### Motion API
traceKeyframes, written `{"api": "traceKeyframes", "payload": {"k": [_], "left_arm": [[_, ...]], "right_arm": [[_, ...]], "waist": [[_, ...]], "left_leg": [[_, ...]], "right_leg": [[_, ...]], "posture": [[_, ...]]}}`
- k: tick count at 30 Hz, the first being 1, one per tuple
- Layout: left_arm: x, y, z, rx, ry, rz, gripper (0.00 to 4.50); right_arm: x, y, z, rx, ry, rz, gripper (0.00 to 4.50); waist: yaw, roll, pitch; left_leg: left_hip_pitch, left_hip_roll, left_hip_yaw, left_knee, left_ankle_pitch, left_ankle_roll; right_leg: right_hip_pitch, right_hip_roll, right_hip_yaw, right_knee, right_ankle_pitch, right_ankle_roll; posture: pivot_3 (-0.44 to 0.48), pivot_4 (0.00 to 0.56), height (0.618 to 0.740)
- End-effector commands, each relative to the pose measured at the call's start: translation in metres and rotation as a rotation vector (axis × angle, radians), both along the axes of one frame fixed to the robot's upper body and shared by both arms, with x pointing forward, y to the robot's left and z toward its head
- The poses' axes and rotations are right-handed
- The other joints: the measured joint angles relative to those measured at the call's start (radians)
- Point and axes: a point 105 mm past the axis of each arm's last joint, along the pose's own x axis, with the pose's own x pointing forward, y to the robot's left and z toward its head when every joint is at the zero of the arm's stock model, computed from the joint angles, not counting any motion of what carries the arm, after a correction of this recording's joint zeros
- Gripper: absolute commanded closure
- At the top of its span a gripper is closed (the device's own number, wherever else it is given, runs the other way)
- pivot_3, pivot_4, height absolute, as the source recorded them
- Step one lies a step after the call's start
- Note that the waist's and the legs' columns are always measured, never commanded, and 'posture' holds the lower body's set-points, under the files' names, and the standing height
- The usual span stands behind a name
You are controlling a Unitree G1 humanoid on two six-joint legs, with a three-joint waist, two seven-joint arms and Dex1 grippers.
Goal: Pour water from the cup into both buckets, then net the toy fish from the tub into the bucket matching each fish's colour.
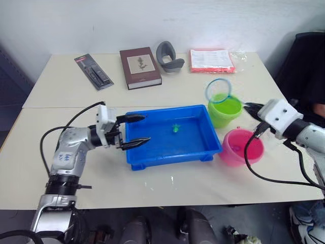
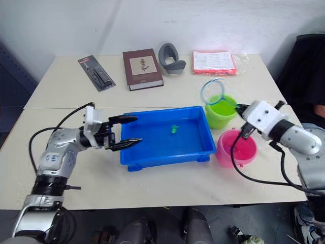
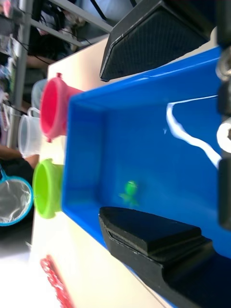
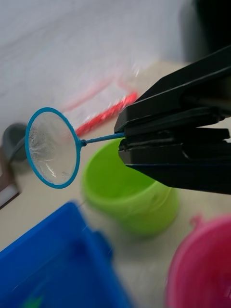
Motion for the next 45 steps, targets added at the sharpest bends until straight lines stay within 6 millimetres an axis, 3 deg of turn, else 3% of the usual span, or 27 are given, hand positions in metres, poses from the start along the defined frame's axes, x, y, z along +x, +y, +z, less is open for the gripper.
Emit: {"api": "traceKeyframes", "payload": {"k": [1,5,11,17,24,27,32,37,45], "left_arm": [[-0.002,0.016,0.004,0.022,-0.037,0.041,0.02],[-0.005,0.023,0.000,0.035,-0.029,0.062,0.02],[-0.009,0.026,-0.003,0.043,-0.022,0.071,0.02],[-0.011,0.029,-0.005,0.054,-0.025,0.078,0.02],[-0.013,0.031,-0.005,0.056,-0.030,0.091,0.02],[-0.013,0.035,-0.006,0.048,-0.030,0.117,0.02],[-0.017,0.035,-0.007,0.029,-0.033,0.124,0.02],[-0.018,0.018,0.010,-0.054,-0.060,0.111,0.02],[-0.007,-0.019,0.033,-0.180,-0.048,0.082,0.02]], "right_arm": [[-0.013,0.021,-0.014,0.052,0.234,0.009,4.50],[-0.018,0.037,-0.026,-0.001,0.329,0.002,4.50],[0.007,0.033,-0.039,-0.246,0.254,-0.079,4.50],[0.020,0.046,-0.043,-0.307,0.238,-0.042,4.50],[0.016,0.079,-0.047,-0.067,0.351,0.072,4.50],[0.009,0.084,-0.042,0.012,0.392,0.095,4.50],[0.003,0.078,-0.033,0.142,0.411,0.075,4.50],[-0.008,0.060,-0.012,0.280,0.317,0.038,4.50],[-0.016,0.000,0.016,0.339,0.132,-0.149,4.50]], "waist": [[0.006,0.000,0.000],[0.015,0.000,0.000],[0.009,0.000,0.000],[0.005,0.000,0.000],[0.001,0.000,0.000],[0.002,0.000,0.000],[0.005,0.000,0.000],[0.011,0.000,0.000],[0.012,-0.001,0.000]], "left_leg": [[0.000,0.000,0.000,0.000,0.000,0.000],[-0.001,-0.002,-0.002,0.001,-0.001,0.001],[-0.001,-0.003,-0.001,0.000,-0.001,0.001],[-0.001,-0.002,0.000,0.000,-0.001,0.001],[-0.001,-0.002,0.001,0.000,0.000,0.001],[-0.001,-0.002,0.000,0.000,0.000,0.001],[-0.001,-0.002,-0.001,0.000,0.000,0.001],[-0.002,-0.002,-0.001,0.000,0.000,0.001],[-0.001,-0.003,0.000,0.000,0.000,0.001]], "right_leg": [[0.000,0.000,0.000,0.000,0.000,0.000],[0.000,-0.003,-0.001,0.000,0.000,0.000],[0.000,-0.002,-0.002,-0.001,0.000,0.000],[0.000,-0.001,-0.004,0.000,0.000,0.000],[0.000,-0.001,-0.005,0.000,0.000,0.000],[0.000,-0.001,-0.005,0.000,0.000,0.000],[0.000,-0.001,-0.004,0.000,0.000,0.000],[0.000,-0.002,-0.002,0.000,0.000,0.000],[0.000,-0.001,-0.002,0.000,0.000,0.000]], "posture": [[0.000,0.150,0.740],[0.000,0.150,0.740],[0.000,0.150,0.740],[0.000,0.150,0.740],[0.000,0.150,0.740],[0.000,0.150,0.740],[0.000,0.150,0.740],[0.000,0.150,0.740],[0.000,0.150,0.740]]}}
